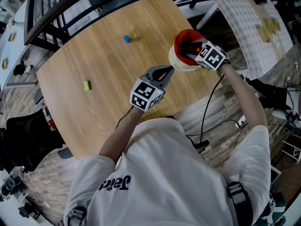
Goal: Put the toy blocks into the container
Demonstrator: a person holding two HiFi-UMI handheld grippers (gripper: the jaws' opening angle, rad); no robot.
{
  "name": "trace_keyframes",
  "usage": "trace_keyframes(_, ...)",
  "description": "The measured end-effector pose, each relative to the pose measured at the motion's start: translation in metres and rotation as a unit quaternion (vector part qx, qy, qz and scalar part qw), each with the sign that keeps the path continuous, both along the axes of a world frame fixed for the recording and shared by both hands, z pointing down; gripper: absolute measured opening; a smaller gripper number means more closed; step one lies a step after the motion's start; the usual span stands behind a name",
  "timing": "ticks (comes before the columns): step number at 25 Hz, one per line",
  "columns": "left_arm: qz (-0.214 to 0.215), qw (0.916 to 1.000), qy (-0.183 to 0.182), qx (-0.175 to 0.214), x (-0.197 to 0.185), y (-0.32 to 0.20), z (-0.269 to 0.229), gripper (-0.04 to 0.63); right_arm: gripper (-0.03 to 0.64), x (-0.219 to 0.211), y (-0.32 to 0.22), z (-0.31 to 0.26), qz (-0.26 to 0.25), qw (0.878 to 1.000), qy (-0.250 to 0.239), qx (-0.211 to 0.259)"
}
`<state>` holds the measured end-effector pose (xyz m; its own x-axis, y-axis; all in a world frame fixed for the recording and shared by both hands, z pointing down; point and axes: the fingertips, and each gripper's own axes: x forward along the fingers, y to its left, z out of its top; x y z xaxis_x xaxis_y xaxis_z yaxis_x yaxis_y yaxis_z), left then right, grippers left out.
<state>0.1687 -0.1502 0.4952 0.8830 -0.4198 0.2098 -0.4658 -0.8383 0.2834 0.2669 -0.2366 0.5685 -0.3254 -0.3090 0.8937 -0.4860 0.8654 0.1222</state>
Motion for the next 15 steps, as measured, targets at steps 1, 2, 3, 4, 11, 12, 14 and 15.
trace_keyframes(1, 0.001, 1.0000, 0.001, 0.000, -0.001, 0.002, -0.001, 0.006, 0.204, -0.001, 0.002, -0.012, 0.009, 1.000, -0.014, 0.012)
trace_keyframes(2, 0.002, 1.0000, 0.002, 0.001, -0.002, 0.004, -0.002, 0.006, 0.204, -0.003, 0.004, -0.025, 0.018, 0.999, -0.029, 0.024)
trace_keyframes(3, 0.002, 1.0000, 0.003, 0.001, -0.003, 0.006, -0.003, 0.006, 0.204, -0.006, 0.007, -0.038, 0.027, 0.998, -0.046, 0.037)
trace_keyframes(4, 0.002, 1.0000, 0.004, 0.002, -0.005, 0.008, -0.004, 0.006, 0.204, -0.011, 0.010, -0.052, 0.034, 0.996, -0.064, 0.051)
trace_keyframes(11, -0.047, 0.9988, 0.006, 0.006, -0.036, -0.001, -0.005, 0.006, 0.204, -0.066, 0.039, -0.109, 0.108, 0.967, -0.216, 0.085)
trace_keyframes(12, -0.061, 0.9981, 0.004, 0.006, -0.044, -0.005, -0.003, 0.006, 0.204, -0.076, 0.041, -0.111, 0.125, 0.959, -0.242, 0.080)
trace_keyframes(14, -0.088, 0.9961, 0.001, 0.004, -0.063, -0.010, 0.002, 0.006, 0.204, -0.097, 0.045, -0.110, 0.145, 0.947, -0.276, 0.079)
trace_keyframes(15, -0.100, 0.9949, 0.000, 0.002, -0.073, -0.013, 0.004, 0.006, 0.204, -0.108, 0.047, -0.107, 0.149, 0.944, -0.283, 0.084)
